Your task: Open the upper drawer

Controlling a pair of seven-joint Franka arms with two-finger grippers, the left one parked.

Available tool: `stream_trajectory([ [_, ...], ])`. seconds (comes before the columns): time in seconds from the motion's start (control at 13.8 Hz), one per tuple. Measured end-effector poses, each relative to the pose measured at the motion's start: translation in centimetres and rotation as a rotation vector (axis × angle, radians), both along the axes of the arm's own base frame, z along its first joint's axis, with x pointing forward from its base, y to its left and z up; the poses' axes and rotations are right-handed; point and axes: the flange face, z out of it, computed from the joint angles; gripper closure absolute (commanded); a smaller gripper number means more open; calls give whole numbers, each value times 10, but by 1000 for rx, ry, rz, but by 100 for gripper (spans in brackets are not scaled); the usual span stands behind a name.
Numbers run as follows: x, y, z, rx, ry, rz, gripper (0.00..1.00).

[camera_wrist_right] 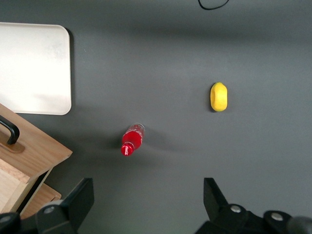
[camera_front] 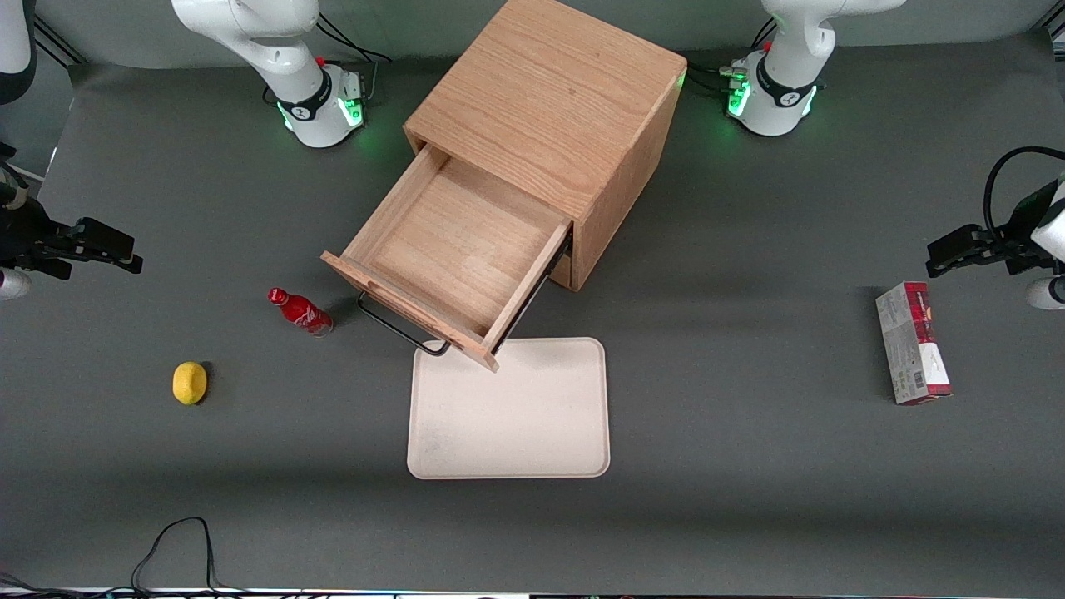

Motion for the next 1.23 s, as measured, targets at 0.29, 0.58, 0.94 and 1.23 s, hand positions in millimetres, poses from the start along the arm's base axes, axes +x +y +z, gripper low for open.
stream_trajectory([
  [0.29, 1, -3, -2, 0, -8, -20, 0],
  [0.58, 2, -4, -1, -1, -16, -57, 0],
  [0.94, 3, -11, -4, -2, -11, -71, 0],
  [1.23, 4, -12, -5, -3, -9, -73, 0],
])
